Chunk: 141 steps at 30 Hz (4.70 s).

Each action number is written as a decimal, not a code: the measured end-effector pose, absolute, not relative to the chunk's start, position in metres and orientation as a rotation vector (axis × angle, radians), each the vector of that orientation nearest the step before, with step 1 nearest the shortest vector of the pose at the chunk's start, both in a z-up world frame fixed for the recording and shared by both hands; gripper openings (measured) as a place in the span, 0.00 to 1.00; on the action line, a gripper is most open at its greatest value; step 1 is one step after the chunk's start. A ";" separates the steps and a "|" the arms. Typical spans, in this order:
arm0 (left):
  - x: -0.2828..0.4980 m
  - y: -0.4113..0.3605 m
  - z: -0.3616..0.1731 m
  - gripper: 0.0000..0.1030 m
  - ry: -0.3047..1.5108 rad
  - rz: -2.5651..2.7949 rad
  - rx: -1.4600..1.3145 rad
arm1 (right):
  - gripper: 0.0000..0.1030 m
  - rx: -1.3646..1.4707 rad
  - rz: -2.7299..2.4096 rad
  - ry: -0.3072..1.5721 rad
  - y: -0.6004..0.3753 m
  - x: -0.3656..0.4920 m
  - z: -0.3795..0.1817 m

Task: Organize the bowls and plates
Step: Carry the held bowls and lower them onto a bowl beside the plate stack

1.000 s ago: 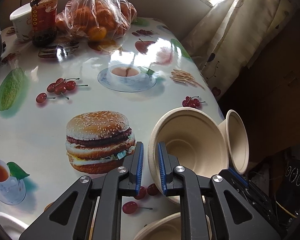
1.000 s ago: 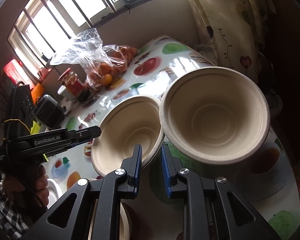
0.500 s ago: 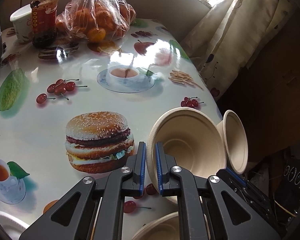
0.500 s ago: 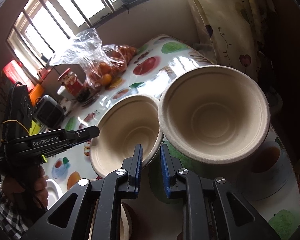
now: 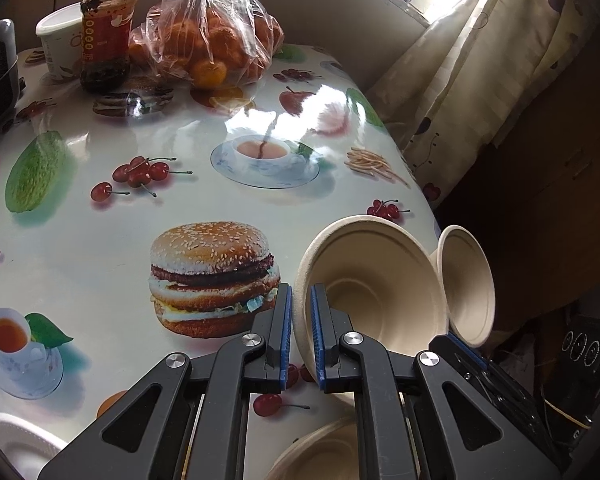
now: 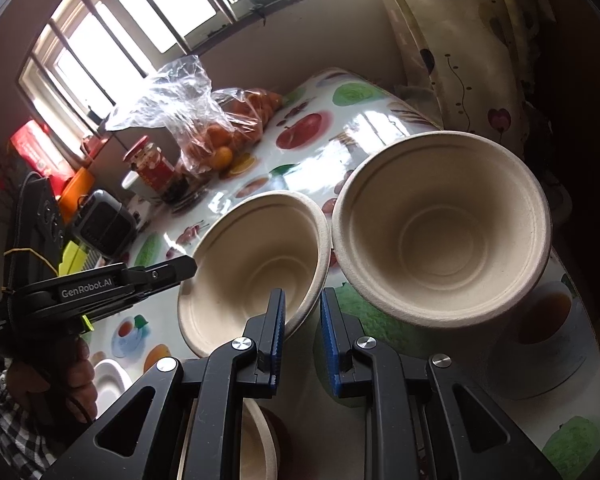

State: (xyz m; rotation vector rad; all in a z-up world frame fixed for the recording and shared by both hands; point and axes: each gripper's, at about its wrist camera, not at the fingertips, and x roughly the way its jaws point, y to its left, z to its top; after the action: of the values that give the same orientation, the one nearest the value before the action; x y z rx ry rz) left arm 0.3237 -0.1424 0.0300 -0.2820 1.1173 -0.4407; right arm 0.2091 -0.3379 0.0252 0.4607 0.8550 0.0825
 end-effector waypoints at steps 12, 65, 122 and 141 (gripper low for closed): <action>0.313 -0.130 0.045 0.10 1.082 -0.437 -0.289 | 0.17 0.448 0.104 0.833 -0.329 0.205 0.036; 0.202 -0.090 0.065 0.10 1.014 -0.487 -0.284 | 0.17 0.424 0.111 0.772 -0.291 0.105 0.058; 0.189 -0.092 0.035 0.10 1.091 -0.464 -0.269 | 0.17 0.418 0.079 0.844 -0.290 0.096 0.025; 0.188 -0.093 0.036 0.17 1.090 -0.469 -0.275 | 0.20 0.416 0.082 0.844 -0.290 0.096 0.026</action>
State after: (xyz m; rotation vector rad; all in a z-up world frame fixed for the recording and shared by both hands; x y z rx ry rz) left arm 0.1883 -0.0932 0.0356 -0.2747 1.0904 -0.4692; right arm 0.0964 -0.2903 0.0261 0.4165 0.8441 0.0821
